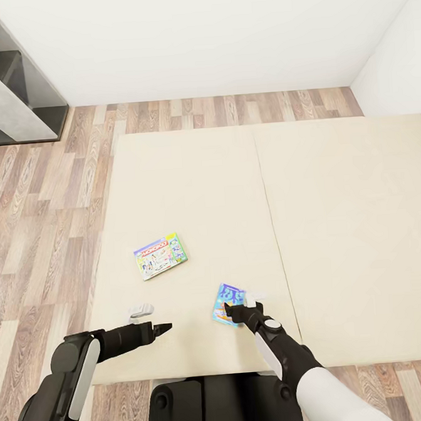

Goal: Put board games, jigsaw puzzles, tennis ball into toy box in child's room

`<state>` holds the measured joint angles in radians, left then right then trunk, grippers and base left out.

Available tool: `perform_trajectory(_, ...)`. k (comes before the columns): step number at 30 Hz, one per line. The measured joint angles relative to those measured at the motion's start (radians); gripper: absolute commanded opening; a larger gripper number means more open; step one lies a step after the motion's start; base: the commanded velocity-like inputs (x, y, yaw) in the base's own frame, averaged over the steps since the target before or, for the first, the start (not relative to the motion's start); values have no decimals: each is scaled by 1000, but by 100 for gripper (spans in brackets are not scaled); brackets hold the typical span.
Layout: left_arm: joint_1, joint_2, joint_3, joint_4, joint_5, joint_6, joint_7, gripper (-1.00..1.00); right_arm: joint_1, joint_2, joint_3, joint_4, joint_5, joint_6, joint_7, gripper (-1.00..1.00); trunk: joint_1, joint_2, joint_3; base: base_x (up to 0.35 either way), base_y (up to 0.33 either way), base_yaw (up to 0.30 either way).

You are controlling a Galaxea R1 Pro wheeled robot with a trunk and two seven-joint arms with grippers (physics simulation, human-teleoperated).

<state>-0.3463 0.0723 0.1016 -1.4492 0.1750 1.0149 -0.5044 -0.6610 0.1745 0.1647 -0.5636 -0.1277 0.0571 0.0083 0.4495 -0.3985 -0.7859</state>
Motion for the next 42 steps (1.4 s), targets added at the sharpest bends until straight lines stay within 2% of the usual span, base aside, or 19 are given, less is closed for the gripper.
perform_trajectory(42,0,0,0,0,0,0,0,100,0,0,0,22,-3,29,-4,100,0,0,0,0,0,0)
